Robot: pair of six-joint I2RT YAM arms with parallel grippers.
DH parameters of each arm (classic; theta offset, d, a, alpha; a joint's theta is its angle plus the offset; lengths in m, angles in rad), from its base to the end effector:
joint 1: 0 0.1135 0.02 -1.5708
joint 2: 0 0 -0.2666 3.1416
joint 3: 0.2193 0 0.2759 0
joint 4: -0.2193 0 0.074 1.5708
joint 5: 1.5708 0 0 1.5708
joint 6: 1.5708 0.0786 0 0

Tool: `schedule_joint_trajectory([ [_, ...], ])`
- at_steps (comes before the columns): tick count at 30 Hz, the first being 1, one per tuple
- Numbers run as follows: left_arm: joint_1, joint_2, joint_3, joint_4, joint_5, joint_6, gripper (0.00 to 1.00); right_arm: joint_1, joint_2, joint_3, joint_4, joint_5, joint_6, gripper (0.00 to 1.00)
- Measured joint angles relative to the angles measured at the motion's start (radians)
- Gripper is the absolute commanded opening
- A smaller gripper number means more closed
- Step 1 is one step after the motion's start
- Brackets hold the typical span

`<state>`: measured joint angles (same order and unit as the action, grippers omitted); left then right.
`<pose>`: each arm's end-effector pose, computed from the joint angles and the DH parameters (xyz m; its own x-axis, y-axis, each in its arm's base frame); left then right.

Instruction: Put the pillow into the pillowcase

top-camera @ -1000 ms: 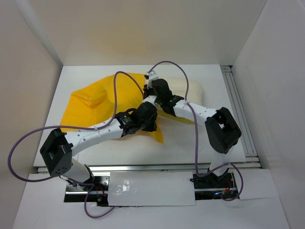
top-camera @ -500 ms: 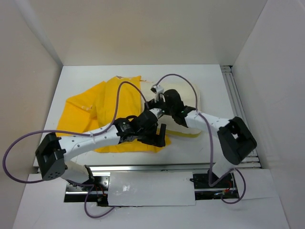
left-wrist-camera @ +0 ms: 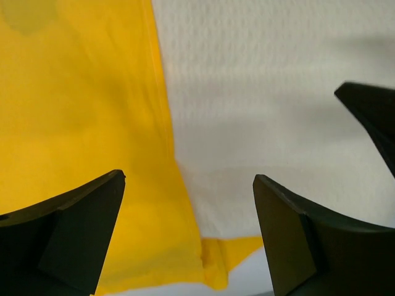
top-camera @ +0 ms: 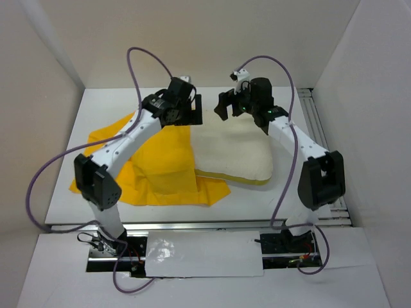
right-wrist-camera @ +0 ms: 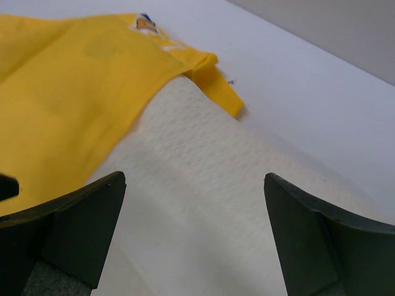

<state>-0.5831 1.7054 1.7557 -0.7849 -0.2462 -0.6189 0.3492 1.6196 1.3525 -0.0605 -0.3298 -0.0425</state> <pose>0.3722 -0.2225 0.3505 -0.6780 -0.2268 -0.6992 -0.0126 0.9547 -0.2975 0.4133 0.1776 0.3189 -0.2761 -0.1433 -0.9504 -0.6241 0.7787 0.0639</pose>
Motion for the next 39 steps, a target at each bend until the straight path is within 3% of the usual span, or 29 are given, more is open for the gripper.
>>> schedule_joint_trajectory([
  [8, 0.084, 0.471, 0.442, -0.107, 0.000, 0.179, 0.95, -0.080, 0.378, 0.342, -0.213, -0.232, -0.323, 1.00],
  [12, 0.120, 0.551, 0.470, -0.145, -0.001, 0.231, 0.95, -0.082, 0.534, 0.498, -0.294, -0.282, -0.422, 1.00],
  [16, 0.140, 0.569, 0.477, -0.156, -0.003, 0.266, 0.92, -0.082, 0.595, 0.515, -0.326, -0.305, -0.459, 1.00],
  [17, 0.140, 0.570, 0.479, -0.155, -0.006, 0.274, 0.87, -0.082, 0.606, 0.516, -0.330, -0.309, -0.469, 1.00],
  [18, 0.139, 0.571, 0.480, -0.156, -0.008, 0.278, 0.72, -0.082, 0.613, 0.519, -0.337, -0.313, -0.479, 1.00],
  [21, 0.135, 0.586, 0.490, -0.151, -0.012, 0.288, 0.51, -0.082, 0.622, 0.521, -0.364, -0.325, -0.527, 1.00],
  [22, 0.135, 0.593, 0.490, -0.146, -0.014, 0.291, 0.37, -0.082, 0.622, 0.525, -0.373, -0.330, -0.544, 1.00],
  [25, 0.136, 0.616, 0.490, -0.145, -0.023, 0.299, 0.18, -0.082, 0.632, 0.558, -0.425, -0.346, -0.594, 1.00],
  [26, 0.137, 0.620, 0.490, -0.143, -0.021, 0.301, 0.04, -0.082, 0.639, 0.573, -0.444, -0.351, -0.609, 1.00],
  [30, 0.145, 0.621, 0.491, -0.133, -0.016, 0.302, 0.00, -0.079, 0.663, 0.602, -0.486, -0.361, -0.648, 0.98],
  [34, 0.148, 0.620, 0.488, -0.119, -0.010, 0.302, 0.00, -0.071, 0.674, 0.602, -0.490, -0.338, -0.662, 0.41],
  [35, 0.148, 0.613, 0.475, -0.105, -0.008, 0.303, 0.00, -0.068, 0.674, 0.602, -0.488, -0.328, -0.652, 0.13],
  [36, 0.149, 0.596, 0.445, -0.082, -0.002, 0.303, 0.00, -0.061, 0.674, 0.602, -0.488, -0.316, -0.632, 0.00],
  [39, 0.151, 0.562, 0.413, -0.058, 0.009, 0.307, 0.00, -0.046, 0.674, 0.594, -0.468, -0.285, -0.605, 0.00],
])
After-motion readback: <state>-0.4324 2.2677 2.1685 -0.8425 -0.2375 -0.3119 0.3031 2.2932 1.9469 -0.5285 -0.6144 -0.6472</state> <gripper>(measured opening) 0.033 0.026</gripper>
